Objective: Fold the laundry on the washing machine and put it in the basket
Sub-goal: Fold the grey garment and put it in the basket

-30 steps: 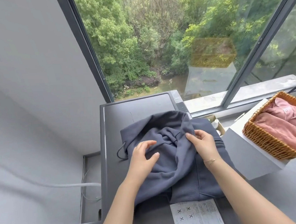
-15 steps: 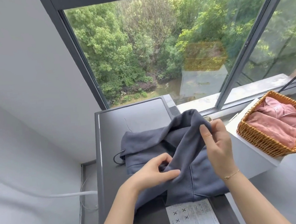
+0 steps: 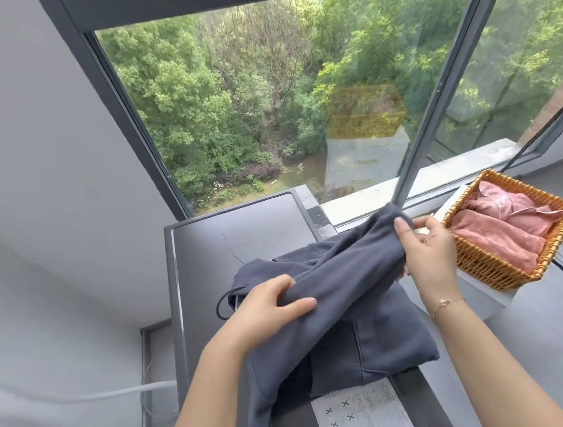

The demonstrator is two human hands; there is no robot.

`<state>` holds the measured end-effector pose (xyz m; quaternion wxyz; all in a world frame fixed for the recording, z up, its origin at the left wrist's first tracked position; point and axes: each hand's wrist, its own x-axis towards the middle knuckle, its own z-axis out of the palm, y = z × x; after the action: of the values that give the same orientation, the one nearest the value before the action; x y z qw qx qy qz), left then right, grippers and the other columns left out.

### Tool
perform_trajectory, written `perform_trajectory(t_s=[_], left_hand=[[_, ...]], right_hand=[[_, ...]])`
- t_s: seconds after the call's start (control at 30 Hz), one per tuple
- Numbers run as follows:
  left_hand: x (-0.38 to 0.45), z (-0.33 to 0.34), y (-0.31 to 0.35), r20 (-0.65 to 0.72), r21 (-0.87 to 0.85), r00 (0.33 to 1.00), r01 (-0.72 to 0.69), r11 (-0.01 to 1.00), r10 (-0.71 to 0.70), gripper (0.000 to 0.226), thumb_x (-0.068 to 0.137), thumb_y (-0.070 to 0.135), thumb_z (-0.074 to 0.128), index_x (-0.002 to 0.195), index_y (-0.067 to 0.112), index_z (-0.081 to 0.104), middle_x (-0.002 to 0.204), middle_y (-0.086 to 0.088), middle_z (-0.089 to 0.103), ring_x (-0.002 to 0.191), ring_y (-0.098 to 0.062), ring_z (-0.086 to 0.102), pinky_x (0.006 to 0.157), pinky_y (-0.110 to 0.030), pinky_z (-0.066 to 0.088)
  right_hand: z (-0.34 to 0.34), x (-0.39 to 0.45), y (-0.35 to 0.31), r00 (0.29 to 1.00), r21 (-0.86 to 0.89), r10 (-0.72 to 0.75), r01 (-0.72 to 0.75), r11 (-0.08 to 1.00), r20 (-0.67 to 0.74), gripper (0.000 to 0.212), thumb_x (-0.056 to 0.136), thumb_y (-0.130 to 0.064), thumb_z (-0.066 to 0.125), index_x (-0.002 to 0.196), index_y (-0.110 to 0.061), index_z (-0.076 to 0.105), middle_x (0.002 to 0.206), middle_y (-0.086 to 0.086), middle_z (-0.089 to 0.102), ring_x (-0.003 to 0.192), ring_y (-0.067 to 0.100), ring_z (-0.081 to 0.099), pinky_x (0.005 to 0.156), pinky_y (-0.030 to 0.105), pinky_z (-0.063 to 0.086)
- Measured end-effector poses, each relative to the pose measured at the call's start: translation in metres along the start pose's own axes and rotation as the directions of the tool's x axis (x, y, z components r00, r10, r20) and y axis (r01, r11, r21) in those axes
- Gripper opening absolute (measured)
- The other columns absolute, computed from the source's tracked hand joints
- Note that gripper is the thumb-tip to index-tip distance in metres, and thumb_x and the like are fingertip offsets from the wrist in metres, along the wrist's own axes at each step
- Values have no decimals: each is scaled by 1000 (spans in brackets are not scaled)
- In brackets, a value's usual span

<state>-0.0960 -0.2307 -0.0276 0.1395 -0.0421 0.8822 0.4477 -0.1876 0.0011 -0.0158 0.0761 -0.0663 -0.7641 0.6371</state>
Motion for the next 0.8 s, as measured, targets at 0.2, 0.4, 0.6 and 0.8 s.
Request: perform_trajectory(t_s=[0.2, 0.4, 0.6, 0.8], left_hand=[[22, 39, -8, -369, 345, 925, 46, 937, 90, 33, 93, 31, 54, 125, 27, 52, 125, 11, 55, 120, -15, 48, 99, -33, 36], [54, 101, 7, -148, 527, 985, 5, 850, 86, 58, 95, 59, 17, 150, 41, 16, 159, 12, 5, 149, -16, -2, 117, -49, -9], [66, 132, -23, -99, 664, 995, 47, 746, 24, 58, 99, 55, 9, 140, 32, 43, 145, -2, 48, 136, -25, 39, 104, -55, 18], [59, 111, -15, -79, 136, 997, -3, 991, 14, 56, 94, 58, 33, 146, 39, 26, 159, 9, 11, 148, -12, -3, 116, -43, -13]], right_hand=[[-15, 34, 80, 919, -234, 367, -328, 915, 145, 23, 95, -23, 56, 89, -1, 57, 75, 9, 55, 74, 23, 53, 63, 31, 45], [-22, 22, 86, 766, -191, 585, -553, 811, 267, 46, 91, -55, 51, 109, -14, 61, 100, 7, 67, 93, 22, 63, 75, 32, 51], [-31, 12, 102, 610, 85, 600, -735, 673, 518, 70, 87, -68, 41, 119, -11, 64, 115, 11, 69, 111, 27, 63, 104, 43, 42], [-31, 12, 95, 612, 269, 525, -764, 587, 591, 68, 73, -56, 67, 122, -9, 62, 103, 16, 65, 95, 31, 63, 86, 39, 49]])
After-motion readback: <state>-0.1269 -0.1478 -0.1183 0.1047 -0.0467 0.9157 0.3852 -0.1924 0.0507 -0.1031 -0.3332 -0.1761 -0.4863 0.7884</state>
